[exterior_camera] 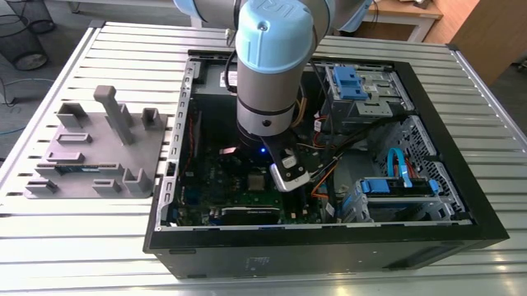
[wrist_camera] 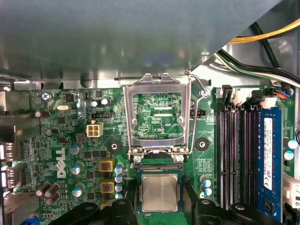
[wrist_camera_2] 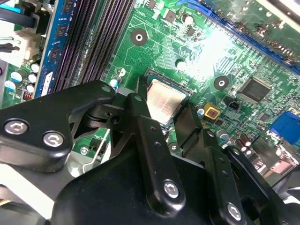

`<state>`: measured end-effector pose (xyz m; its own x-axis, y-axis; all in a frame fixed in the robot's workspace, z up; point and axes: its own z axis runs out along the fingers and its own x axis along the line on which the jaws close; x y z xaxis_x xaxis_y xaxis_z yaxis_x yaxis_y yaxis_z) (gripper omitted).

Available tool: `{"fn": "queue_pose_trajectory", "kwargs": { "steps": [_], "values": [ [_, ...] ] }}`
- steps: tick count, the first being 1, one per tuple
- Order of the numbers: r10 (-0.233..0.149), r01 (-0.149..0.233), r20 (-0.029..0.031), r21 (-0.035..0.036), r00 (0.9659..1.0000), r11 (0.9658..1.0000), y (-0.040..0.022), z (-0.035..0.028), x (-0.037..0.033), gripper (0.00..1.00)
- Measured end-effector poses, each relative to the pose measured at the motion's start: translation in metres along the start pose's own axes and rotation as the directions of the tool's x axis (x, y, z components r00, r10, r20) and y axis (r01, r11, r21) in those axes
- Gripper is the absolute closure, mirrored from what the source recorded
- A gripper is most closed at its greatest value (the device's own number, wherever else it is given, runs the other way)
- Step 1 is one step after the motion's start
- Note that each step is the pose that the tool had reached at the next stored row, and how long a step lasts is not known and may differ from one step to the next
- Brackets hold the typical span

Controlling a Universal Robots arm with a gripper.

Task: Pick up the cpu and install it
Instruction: 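Place the cpu into insertion slot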

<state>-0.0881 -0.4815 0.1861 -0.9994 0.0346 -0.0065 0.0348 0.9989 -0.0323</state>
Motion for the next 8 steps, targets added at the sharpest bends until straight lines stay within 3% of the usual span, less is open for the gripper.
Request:
{"fn": "queue_pose_trajectory", "kwargs": {
  "steps": [8],
  "values": [
    [0.0,0.0,0.0001,-0.0004,1.0,1.0,0.0001,0.0005,-0.0005,0.53]
  ]
}}
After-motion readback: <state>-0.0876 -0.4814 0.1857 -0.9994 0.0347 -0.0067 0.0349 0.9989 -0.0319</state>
